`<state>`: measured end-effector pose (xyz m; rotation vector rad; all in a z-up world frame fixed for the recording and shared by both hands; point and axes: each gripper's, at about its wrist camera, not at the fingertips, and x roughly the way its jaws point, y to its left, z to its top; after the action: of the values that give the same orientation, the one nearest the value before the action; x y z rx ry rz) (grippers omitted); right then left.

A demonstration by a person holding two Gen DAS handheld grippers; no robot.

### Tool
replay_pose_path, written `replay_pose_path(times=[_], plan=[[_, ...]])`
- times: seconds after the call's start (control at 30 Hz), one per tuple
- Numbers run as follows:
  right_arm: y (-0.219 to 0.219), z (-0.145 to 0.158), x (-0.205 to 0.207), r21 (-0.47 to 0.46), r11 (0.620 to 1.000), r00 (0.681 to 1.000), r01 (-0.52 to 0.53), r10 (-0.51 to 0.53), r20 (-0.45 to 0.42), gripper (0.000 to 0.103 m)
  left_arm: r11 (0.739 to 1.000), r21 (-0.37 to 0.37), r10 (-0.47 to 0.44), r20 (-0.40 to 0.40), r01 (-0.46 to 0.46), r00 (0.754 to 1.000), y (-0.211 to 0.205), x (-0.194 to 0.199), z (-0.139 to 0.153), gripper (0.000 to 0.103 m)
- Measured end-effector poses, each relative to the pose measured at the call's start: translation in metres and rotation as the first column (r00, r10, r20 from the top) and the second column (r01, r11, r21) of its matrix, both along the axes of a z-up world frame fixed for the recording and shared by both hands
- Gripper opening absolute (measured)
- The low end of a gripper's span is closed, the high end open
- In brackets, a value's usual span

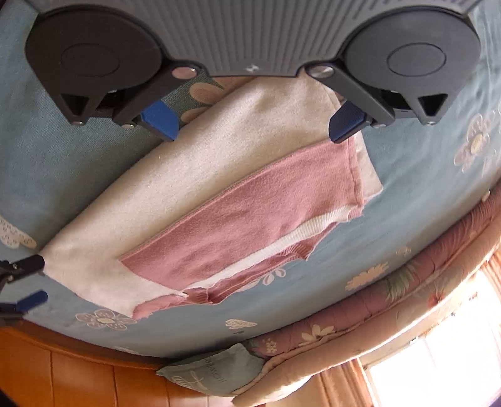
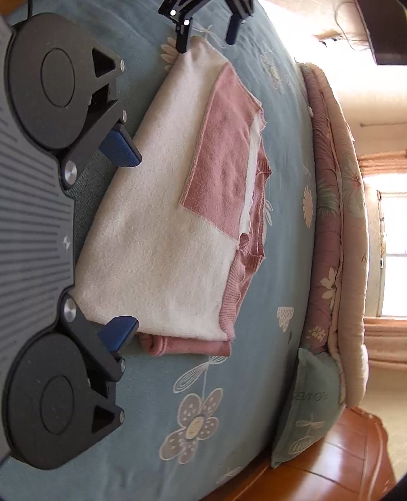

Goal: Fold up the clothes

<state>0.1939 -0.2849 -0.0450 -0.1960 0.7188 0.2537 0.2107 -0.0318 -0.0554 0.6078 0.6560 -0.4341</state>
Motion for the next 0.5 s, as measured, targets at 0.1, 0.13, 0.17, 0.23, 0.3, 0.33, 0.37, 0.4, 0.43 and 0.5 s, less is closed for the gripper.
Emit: replay_pose_path(times=[0.1,0.13,0.17,0.23,0.3,0.33,0.37,0.4,0.43,0.5], plan=[[0.040,-0.010,0.003,-0.256,0.962,0.991,-0.097,0.118,0.066,0.103,0.975,0.206,-0.111,0.106,0.087,0.988,-0.027,-0.009,-0.019,0.102],[0.050,-0.018,0.003,-0.337,0.934,0.986,-0.116,0.150,0.076,0.103,0.961,0.259,-0.133,0.124,0.097,0.983,-0.030,-0.011,-0.025,0.102],[0.051,-0.022,0.003,-0.376,0.918,0.984,-0.123,0.162,0.073,0.103,0.948,0.302,-0.149,0.133,0.103,0.980,-0.029,-0.012,-0.030,0.102],[0.052,-0.031,0.004,-0.451,0.882,0.980,-0.137,0.187,0.067,0.103,0.919,0.379,-0.176,0.151,0.108,0.973,-0.026,-0.013,-0.040,0.102],[0.054,-0.039,0.005,-0.524,0.838,0.976,-0.150,0.211,0.059,0.103,0.908,0.406,-0.179,0.162,0.100,0.970,-0.017,-0.010,-0.043,0.102],[0.055,-0.043,0.006,-0.559,0.815,0.973,-0.156,0.223,0.054,0.103,0.910,0.401,-0.180,0.160,0.102,0.971,-0.015,-0.007,-0.042,0.102],[0.056,-0.048,0.006,-0.592,0.789,0.971,-0.161,0.235,0.048,0.103,0.910,0.402,-0.182,0.157,0.106,0.971,-0.016,-0.004,-0.042,0.103],[0.057,-0.052,0.007,-0.625,0.762,0.968,-0.166,0.246,0.043,0.103,0.905,0.411,-0.189,0.158,0.110,0.969,-0.020,-0.001,-0.042,0.103],[0.058,-0.056,0.007,-0.657,0.734,0.966,-0.171,0.257,0.036,0.103,0.899,0.422,-0.202,0.167,0.115,0.965,-0.027,0.003,-0.043,0.103],[0.069,-0.062,0.015,-0.690,0.702,0.957,-0.177,0.286,0.045,0.103,0.888,0.441,-0.233,0.187,0.130,0.954,-0.045,0.010,-0.046,0.102]])
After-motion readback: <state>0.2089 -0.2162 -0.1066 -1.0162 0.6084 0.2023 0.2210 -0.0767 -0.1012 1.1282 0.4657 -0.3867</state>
